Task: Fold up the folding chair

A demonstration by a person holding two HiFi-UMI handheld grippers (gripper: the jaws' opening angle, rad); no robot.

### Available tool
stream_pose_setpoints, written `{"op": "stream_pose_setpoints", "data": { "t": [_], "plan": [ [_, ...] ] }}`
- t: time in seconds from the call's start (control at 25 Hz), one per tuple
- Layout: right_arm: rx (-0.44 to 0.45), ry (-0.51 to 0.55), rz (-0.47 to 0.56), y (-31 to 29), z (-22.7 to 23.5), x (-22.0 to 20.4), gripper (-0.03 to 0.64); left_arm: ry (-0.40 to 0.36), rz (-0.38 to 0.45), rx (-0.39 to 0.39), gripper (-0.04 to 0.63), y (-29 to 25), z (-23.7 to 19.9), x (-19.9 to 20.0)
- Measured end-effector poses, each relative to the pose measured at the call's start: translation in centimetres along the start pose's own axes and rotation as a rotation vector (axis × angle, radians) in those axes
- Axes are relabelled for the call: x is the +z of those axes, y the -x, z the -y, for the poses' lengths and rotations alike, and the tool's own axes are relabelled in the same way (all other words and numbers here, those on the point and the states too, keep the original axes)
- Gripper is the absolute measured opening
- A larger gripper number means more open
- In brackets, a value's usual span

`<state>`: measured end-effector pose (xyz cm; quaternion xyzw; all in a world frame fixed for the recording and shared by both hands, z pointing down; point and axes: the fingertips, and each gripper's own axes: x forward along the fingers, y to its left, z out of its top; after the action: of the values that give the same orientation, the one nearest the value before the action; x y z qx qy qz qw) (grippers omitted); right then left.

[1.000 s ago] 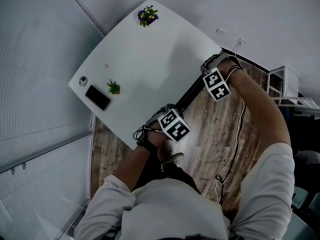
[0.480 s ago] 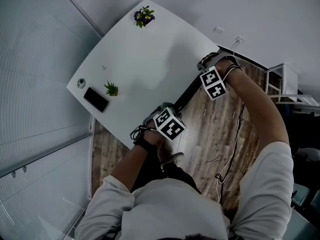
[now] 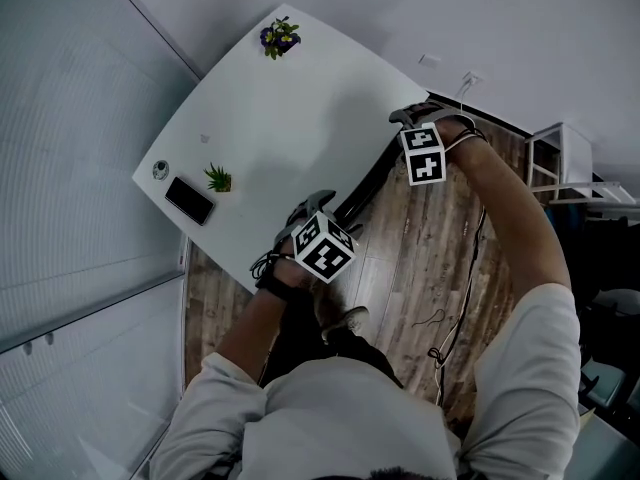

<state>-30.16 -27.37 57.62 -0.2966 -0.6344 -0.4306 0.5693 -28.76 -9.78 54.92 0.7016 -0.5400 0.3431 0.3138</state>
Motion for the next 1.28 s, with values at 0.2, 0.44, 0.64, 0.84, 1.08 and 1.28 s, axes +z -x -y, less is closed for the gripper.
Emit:
{"op": "stream_pose_setpoints", "data": {
  "t": [0.2,0.44,0.64,0.84,1.08,1.28],
  "plan": [
    [-0.048,-0.285,0.137,3.0,0.4,-0.9,0.364,0.039,0.075,0.020,0.367,1.6,-0.6,0.4],
    [-0.145,-0.535,0.279,6.0,-1.2,-2.3,0.364,0.053,0.118,0.068,0.367,3.5,-1.1,0.6],
    [-0.256,-0.698,0.396,8.9,-2.1,-2.7,0.364,0.062,0.167,0.114,0.367,5.2,-1.0,0.8],
    [-0.365,-0.796,0.503,12.7,-3.9,-2.0,0.364,0.061,0.206,0.151,0.365,7.0,-0.1,0.8],
    [-0.499,-0.941,0.626,17.6,-6.7,-1.7,0.362,0.053,0.284,0.197,0.342,9.4,1.1,1.6],
    [-0.640,-1.026,0.676,22.3,-10.5,-2.1,0.362,0.033,0.362,0.202,0.321,11.7,3.5,2.9]
  ]
}}
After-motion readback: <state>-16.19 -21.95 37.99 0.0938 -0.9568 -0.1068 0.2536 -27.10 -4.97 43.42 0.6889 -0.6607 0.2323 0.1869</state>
